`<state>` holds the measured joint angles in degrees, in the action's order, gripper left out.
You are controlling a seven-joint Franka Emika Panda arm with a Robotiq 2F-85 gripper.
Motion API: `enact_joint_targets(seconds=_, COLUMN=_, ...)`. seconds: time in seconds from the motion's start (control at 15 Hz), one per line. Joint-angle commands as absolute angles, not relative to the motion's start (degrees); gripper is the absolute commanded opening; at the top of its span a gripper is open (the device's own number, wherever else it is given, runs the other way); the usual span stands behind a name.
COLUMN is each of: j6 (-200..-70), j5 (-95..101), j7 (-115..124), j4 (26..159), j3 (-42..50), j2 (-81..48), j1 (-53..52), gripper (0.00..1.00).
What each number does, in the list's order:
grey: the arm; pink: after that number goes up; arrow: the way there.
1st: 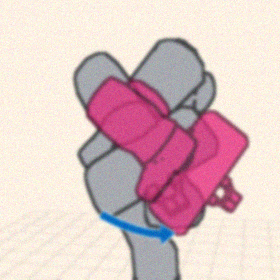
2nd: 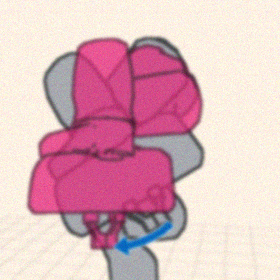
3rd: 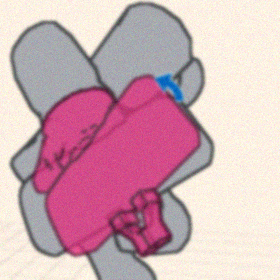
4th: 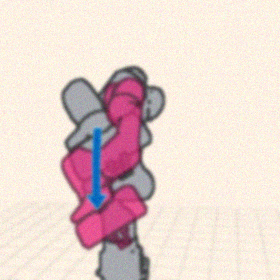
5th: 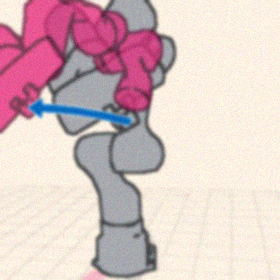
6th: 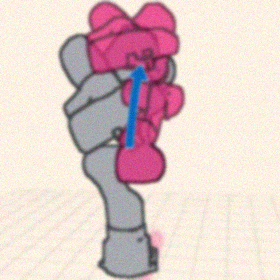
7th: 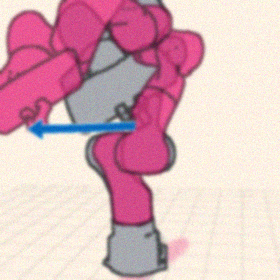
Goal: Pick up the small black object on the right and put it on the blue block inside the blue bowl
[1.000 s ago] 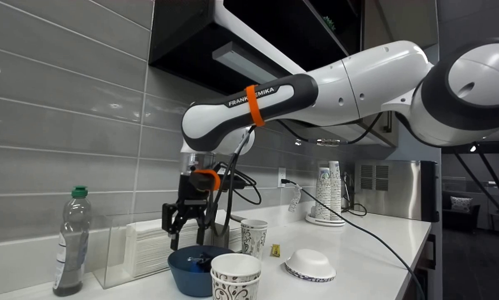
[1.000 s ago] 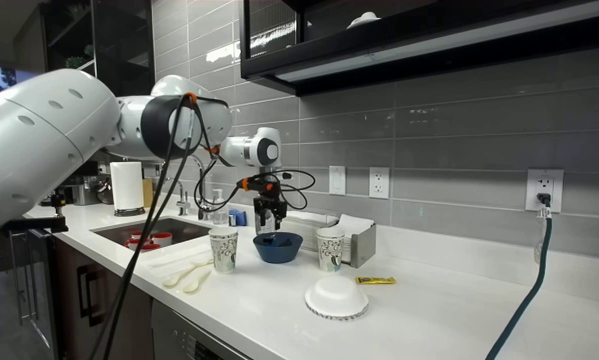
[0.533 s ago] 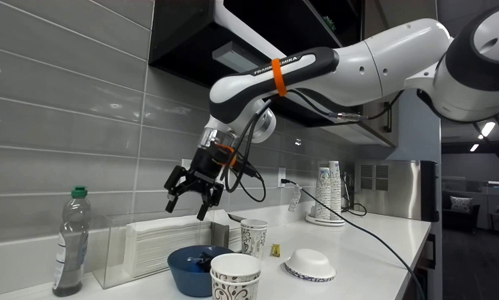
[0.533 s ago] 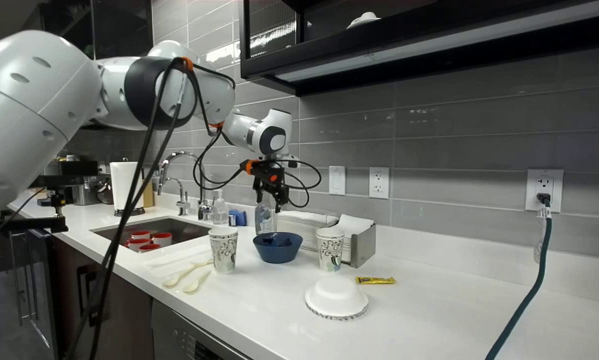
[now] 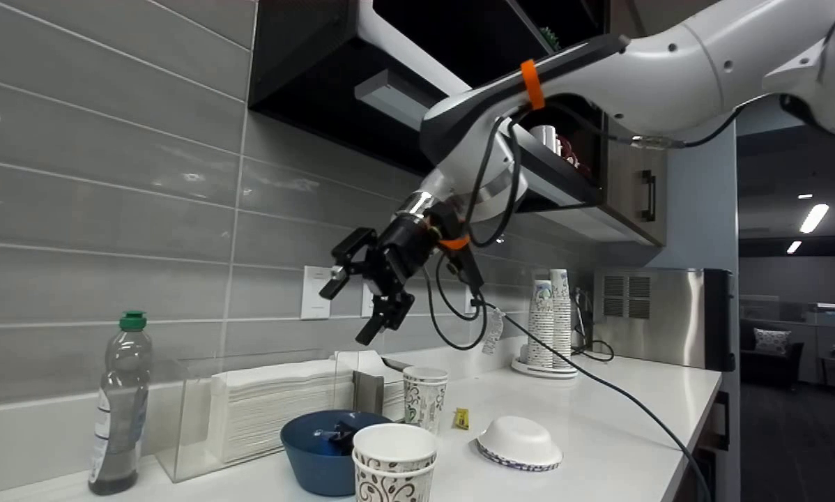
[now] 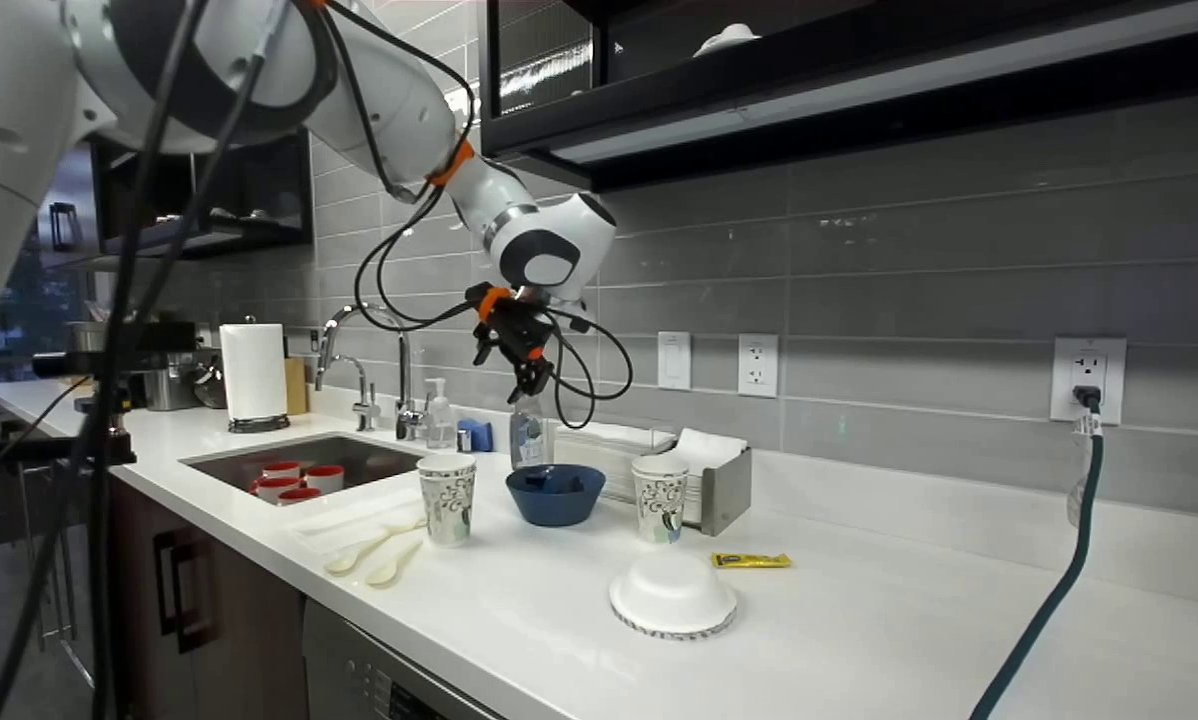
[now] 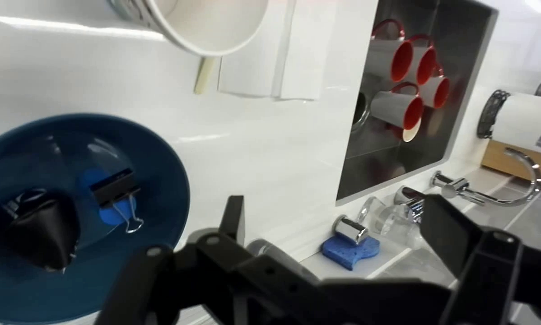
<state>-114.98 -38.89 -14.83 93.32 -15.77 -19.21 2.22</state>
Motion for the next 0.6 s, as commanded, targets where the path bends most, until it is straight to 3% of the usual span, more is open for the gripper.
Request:
enact_joint_targets(seconds=0.0, j6=-112.1, j5=-48.3, j7=-21.9, j4=107.3, j3=-13.0, j2=-6.8, j1=3.9, gripper=1.00)
enact_joint_targets(seconds=0.2, j6=-111.9, j5=-52.3, j7=-34.6, j4=115.7, j3=-12.6, j2=1.5, j1=6.5, gripper=1.00)
enact_joint_targets(seconds=0.4, j6=-109.3, j5=-54.8, j7=-47.3, j4=123.1, j3=-5.3, j2=9.4, j1=3.6, gripper=1.00)
enact_joint_targets(seconds=0.47, j6=-109.9, j5=-51.3, j7=-40.0, j4=115.7, j3=-5.7, j2=2.3, j1=1.8, gripper=1.00)
enact_joint_targets(seconds=0.53, j6=-109.5, j5=-51.9, j7=-42.9, j4=118.1, j3=-4.6, j2=4.7, j1=1.9, gripper=1.00)
